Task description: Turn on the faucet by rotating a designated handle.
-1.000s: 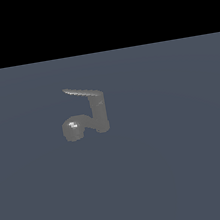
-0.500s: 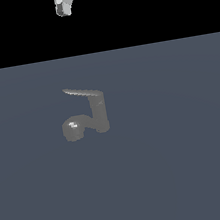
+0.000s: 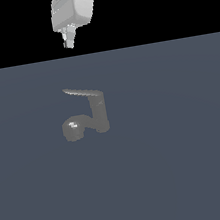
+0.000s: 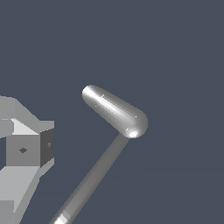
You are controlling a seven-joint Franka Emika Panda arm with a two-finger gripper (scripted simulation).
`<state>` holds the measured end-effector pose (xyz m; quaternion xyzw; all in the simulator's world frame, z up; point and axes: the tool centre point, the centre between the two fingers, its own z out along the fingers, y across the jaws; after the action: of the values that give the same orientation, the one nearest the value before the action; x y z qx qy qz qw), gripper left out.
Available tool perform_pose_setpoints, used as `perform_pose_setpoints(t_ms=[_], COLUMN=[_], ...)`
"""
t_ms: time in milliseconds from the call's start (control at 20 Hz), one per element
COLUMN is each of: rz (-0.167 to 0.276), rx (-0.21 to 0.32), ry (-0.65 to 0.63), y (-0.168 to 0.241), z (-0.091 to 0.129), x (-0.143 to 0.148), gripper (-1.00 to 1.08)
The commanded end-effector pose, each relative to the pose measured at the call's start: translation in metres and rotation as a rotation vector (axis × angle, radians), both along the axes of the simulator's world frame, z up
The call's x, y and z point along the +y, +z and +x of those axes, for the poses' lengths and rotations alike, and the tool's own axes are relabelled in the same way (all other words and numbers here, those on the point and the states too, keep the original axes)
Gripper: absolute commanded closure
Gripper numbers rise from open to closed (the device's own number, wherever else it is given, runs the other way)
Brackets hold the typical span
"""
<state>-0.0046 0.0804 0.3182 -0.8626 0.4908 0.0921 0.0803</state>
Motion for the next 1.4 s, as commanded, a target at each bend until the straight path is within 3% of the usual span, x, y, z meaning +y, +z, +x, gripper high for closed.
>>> perform_pose_setpoints(t_ms=[0,400,750,1350], rz=[-0.018,-0.096,-0.173,-0.244], rx=[0.015,0.042,0.034,-0.002], ry=[-0.072,-0.293,-0.467,-0.617], y=[-0.016,-0.068,-0.109,-0.143], z=[0.012,0.046,0.071,0.092], x=[0.005,0.017,0.028,0.038], gripper=[1.08,1.08,1.08,1.08])
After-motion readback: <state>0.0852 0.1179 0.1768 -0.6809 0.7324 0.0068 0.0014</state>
